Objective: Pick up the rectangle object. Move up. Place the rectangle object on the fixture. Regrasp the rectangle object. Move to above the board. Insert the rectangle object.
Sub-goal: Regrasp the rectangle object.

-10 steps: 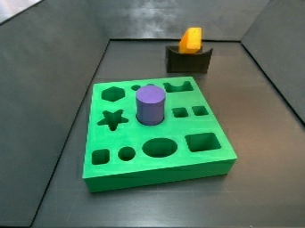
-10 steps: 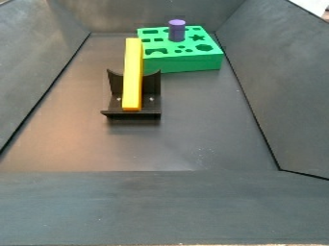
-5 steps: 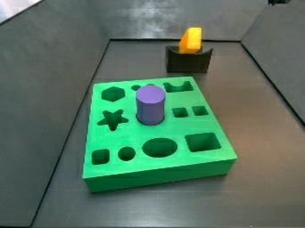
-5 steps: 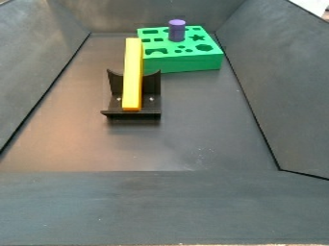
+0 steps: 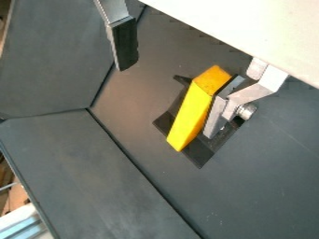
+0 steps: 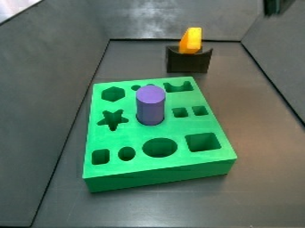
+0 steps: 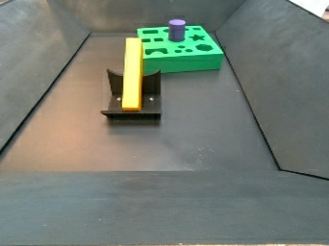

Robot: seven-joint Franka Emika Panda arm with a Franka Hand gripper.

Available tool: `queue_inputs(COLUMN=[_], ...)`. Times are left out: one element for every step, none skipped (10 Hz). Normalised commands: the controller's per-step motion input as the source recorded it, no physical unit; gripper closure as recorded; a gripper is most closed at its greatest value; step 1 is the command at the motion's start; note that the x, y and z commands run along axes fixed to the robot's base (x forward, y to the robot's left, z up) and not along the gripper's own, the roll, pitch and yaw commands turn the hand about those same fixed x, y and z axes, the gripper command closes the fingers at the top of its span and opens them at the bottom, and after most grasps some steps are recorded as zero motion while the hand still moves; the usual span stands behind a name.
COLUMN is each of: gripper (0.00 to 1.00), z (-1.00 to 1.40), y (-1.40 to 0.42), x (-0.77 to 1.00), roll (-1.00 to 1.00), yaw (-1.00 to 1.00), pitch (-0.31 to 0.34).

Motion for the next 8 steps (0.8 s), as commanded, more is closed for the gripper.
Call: queue_inputs(gripper=[0.00, 0.00, 0.00, 0.00, 0.00, 0.00, 0.00, 0.00], z=[-1.00, -1.00, -1.00, -1.00, -1.00, -1.00, -0.88, -0.71], y=[0.03, 0.03, 0.03, 0.02, 0.02, 0.02, 0.01, 0.01], x=[0.05, 0.06, 0.07, 0.08, 0.09, 0.09, 0.09, 0.08], roll=[0.20, 0.13, 0.11, 0.08, 0.07, 0.07, 0.06, 0.06], yaw=[0.10, 0.06, 0.04, 0.01, -0.01, -0.02, -0.03, -0.03], pitch=[-0.083, -0.103, -0.108, -0.104, -0.092, -0.080, -0.060, -0.038])
